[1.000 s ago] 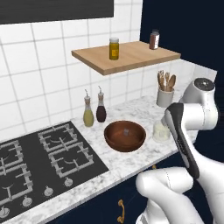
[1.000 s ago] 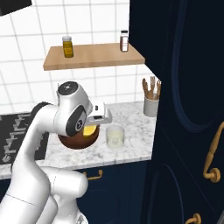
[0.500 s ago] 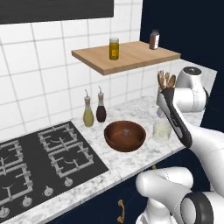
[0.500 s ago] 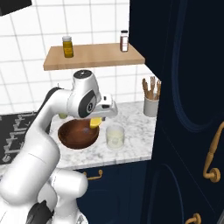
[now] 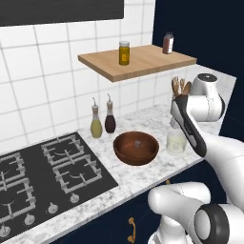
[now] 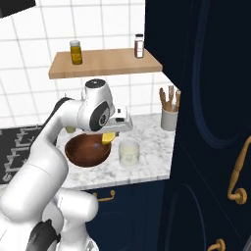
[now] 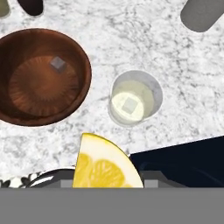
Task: Grab a lemon wedge from the fridge and one ice cube from the ice bowl, and put them in the glass of lemonade.
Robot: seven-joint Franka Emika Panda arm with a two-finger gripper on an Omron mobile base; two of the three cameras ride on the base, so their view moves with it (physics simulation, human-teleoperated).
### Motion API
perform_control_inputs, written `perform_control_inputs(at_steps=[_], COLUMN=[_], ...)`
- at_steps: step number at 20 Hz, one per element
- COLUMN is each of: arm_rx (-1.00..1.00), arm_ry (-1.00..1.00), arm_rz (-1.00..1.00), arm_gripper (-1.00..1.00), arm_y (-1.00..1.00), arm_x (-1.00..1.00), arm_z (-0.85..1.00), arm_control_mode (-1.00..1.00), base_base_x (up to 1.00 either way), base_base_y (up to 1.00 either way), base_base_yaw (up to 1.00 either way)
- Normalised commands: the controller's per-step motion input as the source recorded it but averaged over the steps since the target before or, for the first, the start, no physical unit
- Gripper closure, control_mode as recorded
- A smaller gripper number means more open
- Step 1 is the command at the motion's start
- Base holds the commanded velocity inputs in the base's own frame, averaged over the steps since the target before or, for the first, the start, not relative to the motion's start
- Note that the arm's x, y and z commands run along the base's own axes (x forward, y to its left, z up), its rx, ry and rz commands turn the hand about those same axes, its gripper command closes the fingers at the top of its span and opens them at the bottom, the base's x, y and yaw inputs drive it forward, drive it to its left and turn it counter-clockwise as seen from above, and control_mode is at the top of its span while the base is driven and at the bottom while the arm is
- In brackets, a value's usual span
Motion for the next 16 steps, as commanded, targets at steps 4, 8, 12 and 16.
perform_control_inputs(at_steps=[4,8,12,16], arm_rx=[0.0,0.01,0.02,0.02], arm_ry=[0.07,0.16,0.13,0.05], arm_rz=[0.0,0.0,0.02,0.07], arm_gripper=[1.0,1.0,1.0,1.0], arm_y=[-0.03,-0.24,-0.35,-0.13], arm_x=[0.42,0.61,0.41,0.28], arm_z=[0.05,0.05,0.02,0.05], arm_control_mode=[-1.0,-1.0,-1.0,-1.0], base_base_x=[0.0,0.0,0.0,0.0], base_base_y=[0.0,0.0,0.0,0.0], base_base_yaw=[0.0,0.0,0.0,0.0])
